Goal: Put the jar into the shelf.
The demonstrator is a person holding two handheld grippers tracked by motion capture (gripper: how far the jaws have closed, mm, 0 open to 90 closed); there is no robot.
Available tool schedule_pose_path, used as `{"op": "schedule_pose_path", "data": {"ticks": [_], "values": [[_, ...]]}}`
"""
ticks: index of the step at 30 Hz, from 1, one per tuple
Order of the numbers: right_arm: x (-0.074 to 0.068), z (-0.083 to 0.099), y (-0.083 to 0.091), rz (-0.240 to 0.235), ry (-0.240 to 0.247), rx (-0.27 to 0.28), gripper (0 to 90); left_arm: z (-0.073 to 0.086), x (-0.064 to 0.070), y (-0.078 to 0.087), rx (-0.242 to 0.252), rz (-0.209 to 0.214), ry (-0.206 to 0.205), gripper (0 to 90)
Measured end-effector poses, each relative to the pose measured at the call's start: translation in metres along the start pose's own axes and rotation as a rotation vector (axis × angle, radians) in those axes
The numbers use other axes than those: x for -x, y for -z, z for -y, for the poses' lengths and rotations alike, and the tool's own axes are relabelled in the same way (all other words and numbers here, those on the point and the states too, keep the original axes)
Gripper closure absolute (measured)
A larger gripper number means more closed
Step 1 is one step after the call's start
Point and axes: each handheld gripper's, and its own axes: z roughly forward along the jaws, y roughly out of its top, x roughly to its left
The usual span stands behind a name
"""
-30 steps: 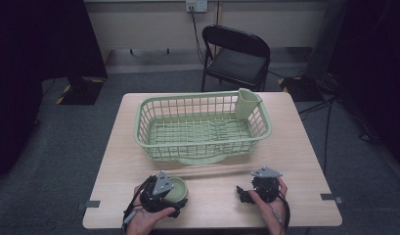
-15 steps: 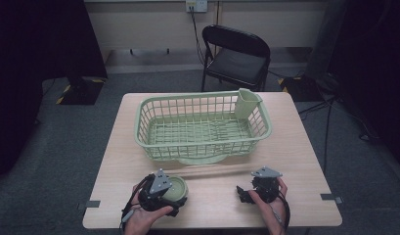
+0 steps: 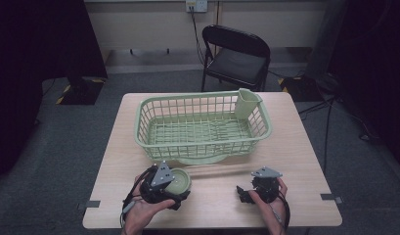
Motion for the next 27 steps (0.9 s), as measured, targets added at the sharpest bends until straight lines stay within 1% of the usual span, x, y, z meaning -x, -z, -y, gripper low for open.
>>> {"op": "schedule_pose_path", "data": {"ticks": [2,5,7,9,13,17,21,24,27], "values": [[0.000,0.000,0.000,0.000,0.000,0.000,0.0,-0.004,-0.001,0.000,0.002,0.012,-0.007,9.5],[0.000,0.000,0.000,0.000,0.000,0.000,0.0,-0.012,-0.004,-0.001,0.010,0.017,-0.018,9.5],[0.000,0.000,0.000,0.000,-0.001,0.000,0.0,-0.017,-0.006,-0.001,0.009,0.029,-0.017,9.5],[0.000,0.000,0.000,0.000,0.000,0.000,0.0,-0.022,-0.008,-0.001,0.015,0.025,-0.026,9.5],[0.000,0.000,0.000,0.000,-0.001,0.000,0.0,-0.032,-0.010,0.000,0.034,0.045,-0.042,9.5],[0.000,0.000,0.000,0.000,0.000,0.000,0.0,-0.044,-0.011,0.005,0.039,0.051,-0.072,9.6],[0.000,0.000,0.000,0.000,0.000,0.000,0.0,-0.058,-0.012,0.012,0.064,0.080,-0.104,9.5],[0.000,0.000,0.000,0.000,0.000,0.000,0.0,-0.068,-0.013,0.016,0.074,0.087,-0.122,9.5],[0.000,0.000,0.000,0.000,0.000,0.000,0.0,-0.080,-0.015,0.021,0.067,0.090,-0.149,9.5]]}}
